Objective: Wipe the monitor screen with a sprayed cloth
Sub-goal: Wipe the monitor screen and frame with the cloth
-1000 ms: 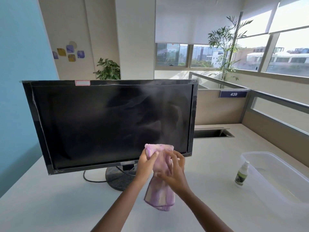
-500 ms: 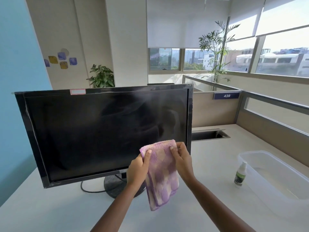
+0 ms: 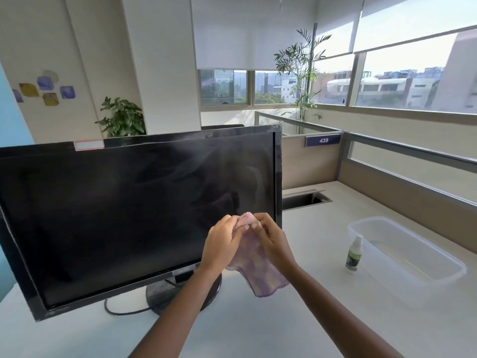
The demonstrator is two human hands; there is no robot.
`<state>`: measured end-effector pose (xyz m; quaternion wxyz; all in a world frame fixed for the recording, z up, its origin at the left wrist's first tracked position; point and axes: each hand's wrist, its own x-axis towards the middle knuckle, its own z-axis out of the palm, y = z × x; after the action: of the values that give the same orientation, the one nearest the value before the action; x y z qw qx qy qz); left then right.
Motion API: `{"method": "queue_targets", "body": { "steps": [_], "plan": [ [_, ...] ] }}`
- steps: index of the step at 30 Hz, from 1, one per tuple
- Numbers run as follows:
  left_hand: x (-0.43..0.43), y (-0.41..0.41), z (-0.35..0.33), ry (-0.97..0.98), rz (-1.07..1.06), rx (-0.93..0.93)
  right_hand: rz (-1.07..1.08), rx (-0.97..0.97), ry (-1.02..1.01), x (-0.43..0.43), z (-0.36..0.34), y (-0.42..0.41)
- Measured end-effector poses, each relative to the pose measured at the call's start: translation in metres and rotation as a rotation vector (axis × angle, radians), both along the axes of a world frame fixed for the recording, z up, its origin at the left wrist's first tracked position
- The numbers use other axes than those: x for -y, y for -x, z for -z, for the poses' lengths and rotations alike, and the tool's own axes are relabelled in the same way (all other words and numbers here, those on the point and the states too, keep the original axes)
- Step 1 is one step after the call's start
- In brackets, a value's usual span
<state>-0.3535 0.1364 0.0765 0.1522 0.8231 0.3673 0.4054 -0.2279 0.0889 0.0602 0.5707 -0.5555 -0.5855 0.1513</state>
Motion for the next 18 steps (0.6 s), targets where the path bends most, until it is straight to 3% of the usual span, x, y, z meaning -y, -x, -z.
{"method": "queue_targets", "body": {
  "steps": [3, 9, 18],
  "plan": [
    [0.0, -0.008, 0.002, 0.004, -0.034, 0.013, -0.016, -0.066, 0.06, 0.007, 0.007, -0.009],
    [-0.001, -0.038, -0.009, 0.095, 0.019, 0.178, -0.005, 0.002, 0.335, 0.029, 0.038, -0.059],
    [-0.005, -0.117, -0.021, 0.184, 0.141, 0.213, 0.188, 0.032, 0.305, 0.069, 0.036, -0.163]
  ]
}}
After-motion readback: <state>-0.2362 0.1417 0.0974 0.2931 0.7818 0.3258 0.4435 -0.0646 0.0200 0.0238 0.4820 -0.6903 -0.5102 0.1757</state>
